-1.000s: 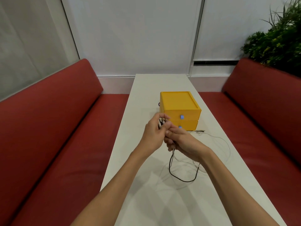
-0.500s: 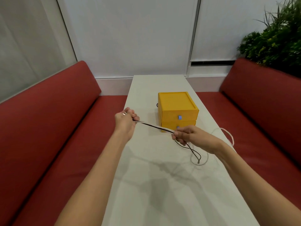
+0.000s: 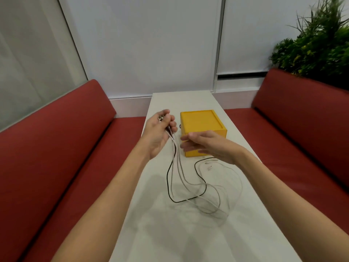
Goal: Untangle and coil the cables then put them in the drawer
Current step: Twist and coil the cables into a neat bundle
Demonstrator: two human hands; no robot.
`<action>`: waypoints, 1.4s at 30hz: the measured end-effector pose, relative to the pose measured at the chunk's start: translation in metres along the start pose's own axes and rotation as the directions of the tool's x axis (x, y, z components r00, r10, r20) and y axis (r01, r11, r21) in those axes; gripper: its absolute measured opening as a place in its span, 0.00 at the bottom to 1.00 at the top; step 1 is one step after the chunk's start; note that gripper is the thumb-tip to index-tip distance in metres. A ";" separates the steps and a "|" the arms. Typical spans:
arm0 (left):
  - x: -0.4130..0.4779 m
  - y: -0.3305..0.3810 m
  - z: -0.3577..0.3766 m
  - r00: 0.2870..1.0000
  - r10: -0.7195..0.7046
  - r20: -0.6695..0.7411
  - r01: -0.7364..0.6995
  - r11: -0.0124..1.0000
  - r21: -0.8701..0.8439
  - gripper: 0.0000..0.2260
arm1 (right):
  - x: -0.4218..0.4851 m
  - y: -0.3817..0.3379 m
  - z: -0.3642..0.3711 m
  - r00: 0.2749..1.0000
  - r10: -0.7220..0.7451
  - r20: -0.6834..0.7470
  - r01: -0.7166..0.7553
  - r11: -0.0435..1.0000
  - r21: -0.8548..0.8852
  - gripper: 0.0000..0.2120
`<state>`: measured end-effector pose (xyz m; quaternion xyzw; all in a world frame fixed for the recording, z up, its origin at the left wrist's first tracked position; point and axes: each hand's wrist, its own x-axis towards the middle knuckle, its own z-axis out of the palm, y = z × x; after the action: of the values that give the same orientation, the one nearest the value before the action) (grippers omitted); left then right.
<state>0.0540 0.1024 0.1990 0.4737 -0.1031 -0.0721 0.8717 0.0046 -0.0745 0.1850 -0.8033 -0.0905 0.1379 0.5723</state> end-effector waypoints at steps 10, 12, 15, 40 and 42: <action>-0.009 -0.002 0.014 0.993 -0.030 0.116 0.016 0.993 0.120 0.05 | 0.010 -0.010 0.015 0.996 -0.008 0.087 -0.028 0.912 0.409 0.06; -0.011 -0.005 0.015 0.993 -0.023 0.114 0.002 0.984 0.179 0.06 | 0.010 -0.011 0.015 0.999 0.007 0.050 -0.025 0.933 0.359 0.06; -0.009 -0.006 0.017 0.995 0.027 0.093 -0.048 0.973 0.227 0.07 | 0.011 -0.017 0.014 0.999 0.006 -0.031 0.002 0.963 0.268 0.06; 0.050 0.039 0.052 0.954 0.295 -0.061 -0.261 0.910 0.323 0.05 | 0.020 -0.079 -0.019 1.000 0.024 0.011 -0.026 0.968 0.250 0.08; 0.063 0.033 0.041 0.946 0.289 -0.148 -0.242 0.932 0.270 0.05 | 0.021 -0.074 -0.025 0.998 0.059 -0.023 -0.055 0.986 0.156 0.08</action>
<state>0.1061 0.0726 0.2558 0.5652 -0.0930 0.1046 0.8130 0.0337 -0.0657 0.2598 -0.7604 -0.0484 0.1498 0.6300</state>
